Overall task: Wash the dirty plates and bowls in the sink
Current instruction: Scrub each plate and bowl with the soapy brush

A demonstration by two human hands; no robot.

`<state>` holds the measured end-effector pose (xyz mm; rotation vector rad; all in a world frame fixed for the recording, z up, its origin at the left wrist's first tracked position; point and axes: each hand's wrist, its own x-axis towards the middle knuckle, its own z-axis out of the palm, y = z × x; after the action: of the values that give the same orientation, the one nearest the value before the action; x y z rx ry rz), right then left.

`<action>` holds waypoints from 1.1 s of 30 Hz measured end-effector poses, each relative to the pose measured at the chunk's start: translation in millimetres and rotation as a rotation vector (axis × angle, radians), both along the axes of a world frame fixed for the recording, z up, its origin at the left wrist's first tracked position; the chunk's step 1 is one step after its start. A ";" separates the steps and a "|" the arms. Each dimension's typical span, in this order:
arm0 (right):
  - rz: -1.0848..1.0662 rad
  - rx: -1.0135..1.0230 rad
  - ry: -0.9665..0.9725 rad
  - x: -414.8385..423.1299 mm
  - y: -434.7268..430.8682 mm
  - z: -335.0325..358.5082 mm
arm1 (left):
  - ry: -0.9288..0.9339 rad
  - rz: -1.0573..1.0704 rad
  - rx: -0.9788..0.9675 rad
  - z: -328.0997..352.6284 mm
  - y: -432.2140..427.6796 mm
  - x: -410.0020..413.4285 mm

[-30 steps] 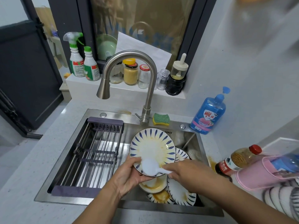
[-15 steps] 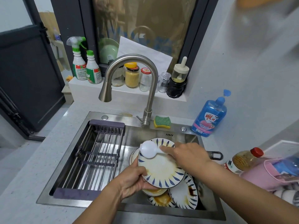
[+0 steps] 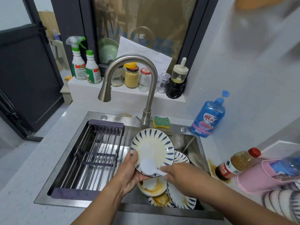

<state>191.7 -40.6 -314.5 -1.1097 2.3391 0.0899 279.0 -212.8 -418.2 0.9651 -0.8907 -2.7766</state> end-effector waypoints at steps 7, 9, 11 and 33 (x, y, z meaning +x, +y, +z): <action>-0.037 0.170 0.214 -16.1 11.5 2.7 | 0.030 -0.007 -0.061 0.4 -5.3 3.0; -0.070 0.219 0.335 -25.7 10.9 7.9 | 0.030 -0.049 -0.057 0.5 -2.0 3.1; -0.106 0.183 0.378 -30.9 1.1 11.8 | 0.026 -0.107 -0.042 0.9 3.5 1.4; 0.061 0.052 0.490 -45.3 15.1 16.2 | -0.015 -0.215 -0.027 1.7 -14.3 7.2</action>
<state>146.4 -25.5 -298.3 -1.2412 2.7043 0.4926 286.2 -227.1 -416.5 0.9389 -1.0920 -2.9264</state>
